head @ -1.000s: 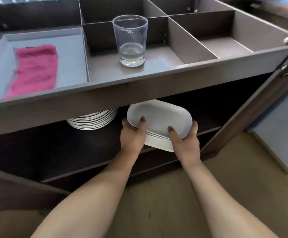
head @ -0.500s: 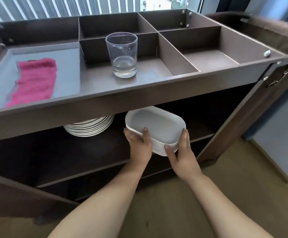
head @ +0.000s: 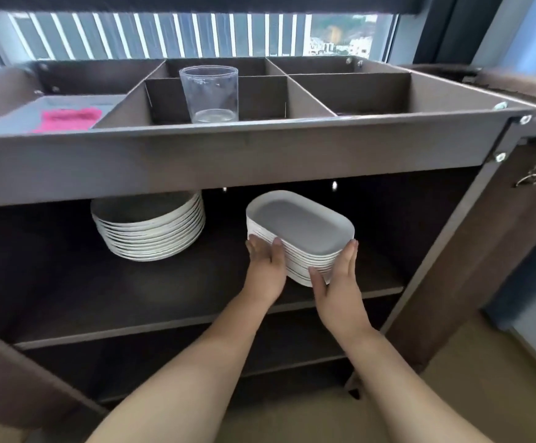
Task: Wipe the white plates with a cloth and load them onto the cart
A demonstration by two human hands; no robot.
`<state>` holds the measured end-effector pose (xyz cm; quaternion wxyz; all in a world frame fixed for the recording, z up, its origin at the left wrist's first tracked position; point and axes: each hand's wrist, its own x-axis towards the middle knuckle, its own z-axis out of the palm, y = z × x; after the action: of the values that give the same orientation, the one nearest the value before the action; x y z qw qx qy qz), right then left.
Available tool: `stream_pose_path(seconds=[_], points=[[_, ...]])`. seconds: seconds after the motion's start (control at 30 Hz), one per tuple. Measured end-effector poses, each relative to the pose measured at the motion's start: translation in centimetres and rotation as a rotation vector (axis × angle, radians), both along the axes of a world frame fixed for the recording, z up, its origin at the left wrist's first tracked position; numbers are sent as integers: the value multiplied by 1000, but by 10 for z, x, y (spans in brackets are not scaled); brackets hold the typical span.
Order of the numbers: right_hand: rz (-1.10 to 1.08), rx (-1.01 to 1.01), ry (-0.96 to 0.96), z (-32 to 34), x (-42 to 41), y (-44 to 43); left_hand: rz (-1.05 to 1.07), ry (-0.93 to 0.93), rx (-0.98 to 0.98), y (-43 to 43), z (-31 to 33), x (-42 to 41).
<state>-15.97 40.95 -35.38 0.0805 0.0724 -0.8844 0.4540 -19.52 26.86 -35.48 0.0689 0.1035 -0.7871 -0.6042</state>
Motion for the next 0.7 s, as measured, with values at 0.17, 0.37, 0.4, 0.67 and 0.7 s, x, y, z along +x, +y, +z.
stream_pose_path(seconds=[0.17,0.37,0.4,0.67,0.7], points=[[65,-11,88,-11,4,4,-25,24,-8,5,-2,10],[142,103,168,-16,-6,2,-31,-77,16,-17,18,-25],[160,127,166,-19,-8,1,-34,-58,-4,-15,18,-23],[292,365,54,-16,-26,-9,-96,94,-106,-15,6,-23],[290,398,30,-14,-29,-12,-82,103,-146,-15,6,-25]])
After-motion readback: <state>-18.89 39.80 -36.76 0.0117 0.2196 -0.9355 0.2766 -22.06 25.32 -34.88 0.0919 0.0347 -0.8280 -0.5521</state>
